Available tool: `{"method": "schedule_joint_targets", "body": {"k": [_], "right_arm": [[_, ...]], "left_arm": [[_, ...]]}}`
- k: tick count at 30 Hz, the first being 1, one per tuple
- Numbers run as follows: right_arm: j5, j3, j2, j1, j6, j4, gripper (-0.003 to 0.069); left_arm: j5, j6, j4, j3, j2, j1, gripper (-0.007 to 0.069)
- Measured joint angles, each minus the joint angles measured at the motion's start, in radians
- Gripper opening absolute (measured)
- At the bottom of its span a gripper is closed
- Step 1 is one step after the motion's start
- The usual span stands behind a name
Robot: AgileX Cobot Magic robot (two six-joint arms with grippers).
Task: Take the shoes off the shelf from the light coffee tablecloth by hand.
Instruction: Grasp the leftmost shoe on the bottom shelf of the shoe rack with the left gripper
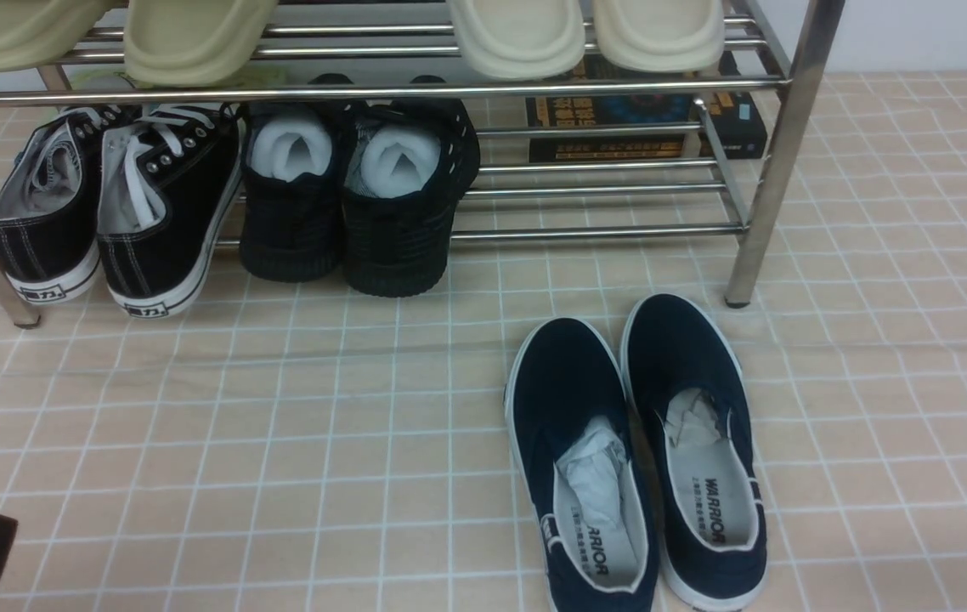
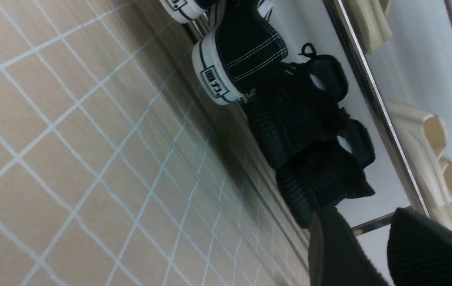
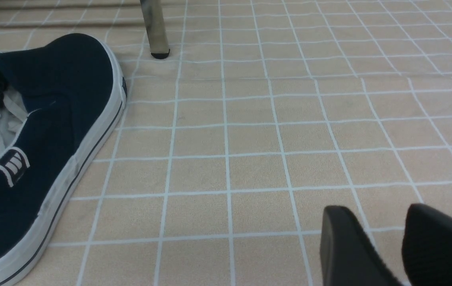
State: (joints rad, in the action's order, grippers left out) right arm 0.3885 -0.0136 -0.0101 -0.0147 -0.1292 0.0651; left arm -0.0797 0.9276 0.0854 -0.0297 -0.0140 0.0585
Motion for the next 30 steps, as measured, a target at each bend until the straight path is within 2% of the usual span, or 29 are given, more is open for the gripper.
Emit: {"method": "schedule_joint_targets", "body": {"k": [4,9,12,18,20,26,30], "right_arm": [[0.000,0.000,0.000,0.000,0.000,0.000,0.0239],[0.000,0.000,0.000,0.000,0.000,0.000,0.0239],[0.000,0.000,0.000,0.000,0.001,0.000,0.0239],[0.000,0.000,0.000,0.000,0.001,0.000,0.0239],[0.000,0.000,0.000,0.000,0.001,0.000,0.0239],[0.000,0.000,0.000,0.000,0.001,0.000,0.0239],[0.000,0.000,0.000,0.000,0.001,0.000,0.0239]], "left_arm": [[0.178,-0.062,-0.031,0.000,0.000,0.000,0.0240],[0.515,-0.096,-0.070,0.000,0.000,0.000,0.0240],[0.533,-0.094,-0.073,0.000,0.000,0.000,0.0240],[0.295,-0.092,-0.076,0.067,0.004,0.000,0.0233],[0.185,-0.096,-0.085,0.140,0.046,0.000,0.0197],[-0.047,-0.117,-0.174,0.355,0.301,0.000,0.0020],[-0.267,-0.185,-0.193,0.503,0.536,0.000,0.0001]]}}
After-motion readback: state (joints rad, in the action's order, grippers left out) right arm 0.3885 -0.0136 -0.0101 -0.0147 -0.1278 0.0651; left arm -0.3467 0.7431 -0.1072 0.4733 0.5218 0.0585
